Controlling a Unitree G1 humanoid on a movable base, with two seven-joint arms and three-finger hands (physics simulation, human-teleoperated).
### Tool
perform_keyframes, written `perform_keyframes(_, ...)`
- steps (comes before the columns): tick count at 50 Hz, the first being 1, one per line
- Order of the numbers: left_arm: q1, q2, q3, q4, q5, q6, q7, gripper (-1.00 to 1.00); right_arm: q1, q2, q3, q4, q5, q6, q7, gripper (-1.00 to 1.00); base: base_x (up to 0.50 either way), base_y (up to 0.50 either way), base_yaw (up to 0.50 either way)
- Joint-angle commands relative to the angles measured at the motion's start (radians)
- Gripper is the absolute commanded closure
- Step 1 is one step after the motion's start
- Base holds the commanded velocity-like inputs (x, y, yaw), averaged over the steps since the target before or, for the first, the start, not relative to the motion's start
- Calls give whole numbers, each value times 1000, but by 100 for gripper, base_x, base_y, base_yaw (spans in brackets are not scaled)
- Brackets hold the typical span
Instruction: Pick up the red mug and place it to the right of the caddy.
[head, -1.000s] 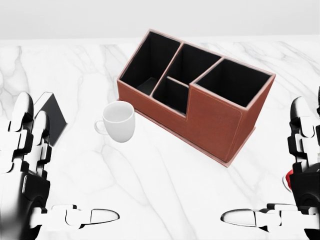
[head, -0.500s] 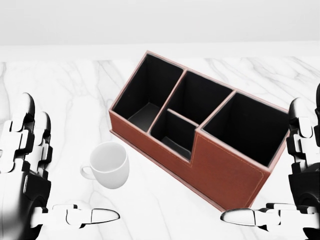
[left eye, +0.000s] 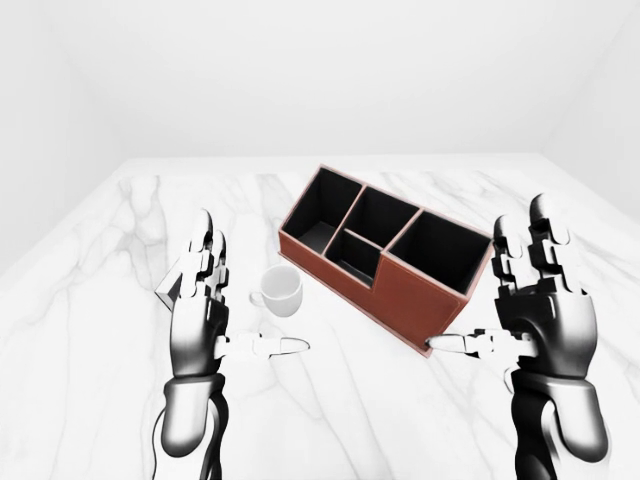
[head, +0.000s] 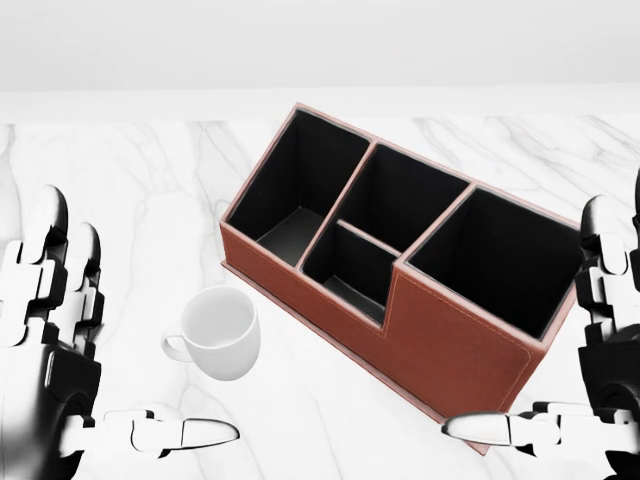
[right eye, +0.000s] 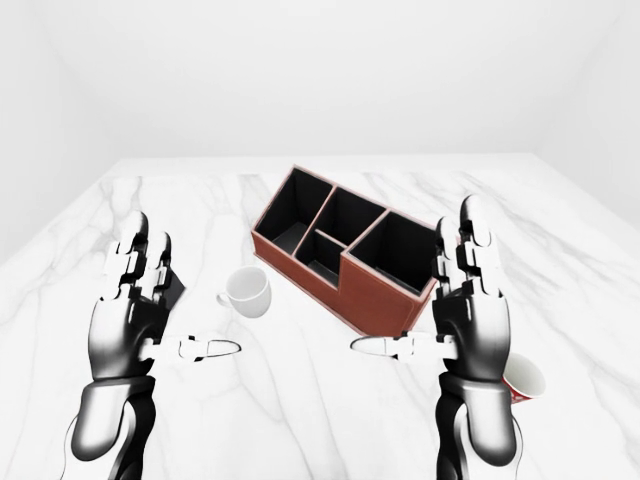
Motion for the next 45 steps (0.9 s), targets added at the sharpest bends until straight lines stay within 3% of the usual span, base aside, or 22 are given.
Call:
perform_keyframes(1, -2, -1, -2, 1, 1, 0, 8, -100, 1, 2, 2, 2, -1, 0, -13, -100, 0, 0, 0)
perform_keyframes(13, -4, -2, -3, 14, 1, 0, 10, -100, -14, -1, -21, -4, 27, 0, -20, -100, 0, -41, 0)
perform_keyframes(21, -5, -1, -1, 8, 0, 0, 8, -100, -22, -4, -26, 2, 20, 0, -30, -100, 0, 0, 0)
perform_keyframes(26, -7, -1, 16, -1, -8, 0, 1, -100, -34, -14, -72, 16, 38, 0, -21, -100, 0, 0, 0)
perform_keyframes(32, -4, -3, 13, -2, -7, 0, -1, -100, 7, -11, -80, 92, -35, 0, 23, -100, 0, 0, 0)
perform_keyframes(37, -11, -5, 19, -1, -8, 0, -2, -100, -35, -61, -250, -39, -42, 0, 90, -100, 0, 0, 0)
perform_keyframes(45, -13, -4, 3, 15, -2, 0, 5, -100, -125, -212, -584, -140, -42, 0, 307, -100, 0, 0, 0)
